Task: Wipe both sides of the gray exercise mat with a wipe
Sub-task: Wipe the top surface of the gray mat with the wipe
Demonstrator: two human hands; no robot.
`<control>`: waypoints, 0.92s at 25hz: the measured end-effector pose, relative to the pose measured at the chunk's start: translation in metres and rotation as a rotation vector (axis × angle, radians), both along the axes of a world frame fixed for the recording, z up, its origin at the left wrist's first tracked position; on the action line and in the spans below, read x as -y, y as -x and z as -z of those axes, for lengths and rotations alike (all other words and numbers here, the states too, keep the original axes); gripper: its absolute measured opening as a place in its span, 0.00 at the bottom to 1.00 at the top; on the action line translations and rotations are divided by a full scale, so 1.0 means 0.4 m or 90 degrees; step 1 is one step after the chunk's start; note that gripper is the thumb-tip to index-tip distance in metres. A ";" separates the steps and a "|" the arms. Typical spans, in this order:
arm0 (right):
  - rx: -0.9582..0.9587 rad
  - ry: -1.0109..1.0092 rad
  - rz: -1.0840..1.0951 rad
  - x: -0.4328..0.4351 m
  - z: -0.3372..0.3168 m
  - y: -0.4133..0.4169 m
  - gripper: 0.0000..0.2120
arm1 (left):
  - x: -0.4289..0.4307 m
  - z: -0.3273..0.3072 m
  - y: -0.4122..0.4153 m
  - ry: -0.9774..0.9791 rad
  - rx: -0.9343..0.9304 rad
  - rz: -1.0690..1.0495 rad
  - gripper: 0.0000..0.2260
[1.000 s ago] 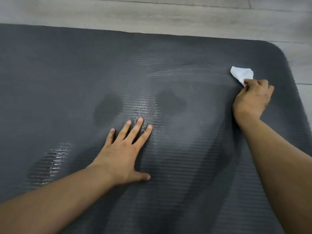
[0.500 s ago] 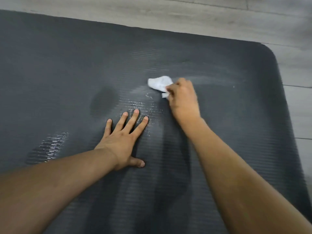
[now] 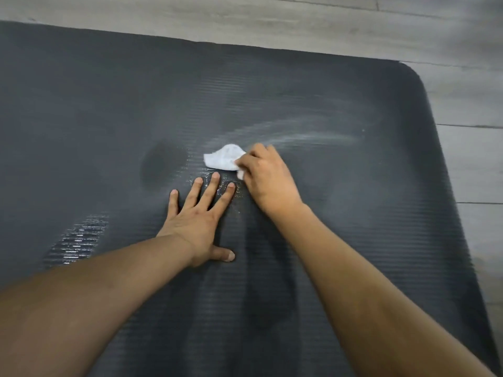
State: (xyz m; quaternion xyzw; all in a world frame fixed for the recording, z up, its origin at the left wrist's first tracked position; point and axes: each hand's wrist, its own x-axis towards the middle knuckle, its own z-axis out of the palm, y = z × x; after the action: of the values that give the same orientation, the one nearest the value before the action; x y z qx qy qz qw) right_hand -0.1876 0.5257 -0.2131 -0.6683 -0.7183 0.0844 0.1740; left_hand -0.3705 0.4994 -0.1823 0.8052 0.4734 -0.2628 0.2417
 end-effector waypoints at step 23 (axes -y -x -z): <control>0.003 -0.026 0.467 -0.006 -0.013 -0.317 0.15 | -0.004 -0.011 -0.012 0.034 -0.036 0.001 0.59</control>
State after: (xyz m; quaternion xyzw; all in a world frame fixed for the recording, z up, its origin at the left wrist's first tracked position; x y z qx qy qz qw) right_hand -0.0609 0.5280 -0.2079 -0.8781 -0.4327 0.0005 0.2042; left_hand -0.3656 0.5010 -0.1780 0.7910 0.4723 -0.2982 0.2496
